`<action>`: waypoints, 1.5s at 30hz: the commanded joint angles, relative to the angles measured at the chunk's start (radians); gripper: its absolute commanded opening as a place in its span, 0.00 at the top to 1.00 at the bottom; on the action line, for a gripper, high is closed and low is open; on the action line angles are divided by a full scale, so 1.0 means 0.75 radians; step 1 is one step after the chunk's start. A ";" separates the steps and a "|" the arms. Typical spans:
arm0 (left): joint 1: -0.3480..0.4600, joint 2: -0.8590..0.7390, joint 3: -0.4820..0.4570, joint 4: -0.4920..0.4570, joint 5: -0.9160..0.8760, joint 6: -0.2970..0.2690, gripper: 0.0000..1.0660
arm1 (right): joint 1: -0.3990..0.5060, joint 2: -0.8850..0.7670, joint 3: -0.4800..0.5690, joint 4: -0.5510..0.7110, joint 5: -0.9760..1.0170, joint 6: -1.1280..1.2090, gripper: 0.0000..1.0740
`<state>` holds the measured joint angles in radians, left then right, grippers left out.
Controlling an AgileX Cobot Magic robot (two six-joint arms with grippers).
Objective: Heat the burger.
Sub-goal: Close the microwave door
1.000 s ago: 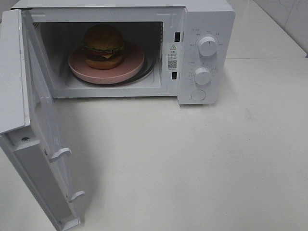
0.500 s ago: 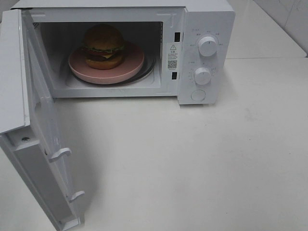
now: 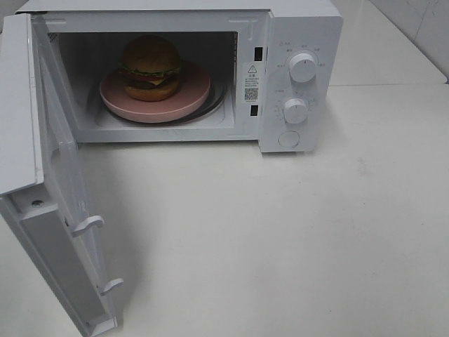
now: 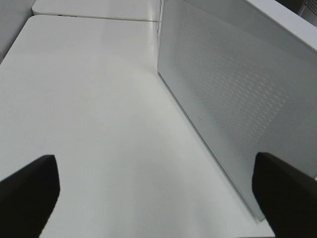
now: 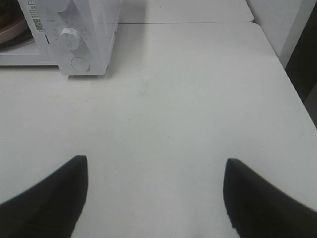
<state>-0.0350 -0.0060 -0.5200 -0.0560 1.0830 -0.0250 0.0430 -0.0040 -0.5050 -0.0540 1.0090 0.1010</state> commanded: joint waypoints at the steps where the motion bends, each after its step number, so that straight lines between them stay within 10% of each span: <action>1: 0.000 -0.019 0.003 0.004 -0.019 0.000 0.08 | -0.009 -0.036 0.004 0.000 -0.020 -0.017 0.30; 35: 0.000 0.144 -0.039 0.001 -0.121 -0.007 0.21 | -0.009 -0.036 0.004 0.000 -0.020 -0.017 0.30; 41: 0.000 0.320 -0.036 0.008 -0.243 -0.003 0.46 | -0.009 -0.036 0.004 0.000 -0.020 -0.017 0.30; 45: 0.000 0.479 -0.036 0.008 -0.337 0.000 0.83 | -0.009 -0.036 0.004 0.000 -0.020 -0.017 0.30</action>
<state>-0.0350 0.3450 -0.5430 -0.0540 0.8580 -0.0250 0.0430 -0.0040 -0.5050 -0.0540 1.0090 0.1010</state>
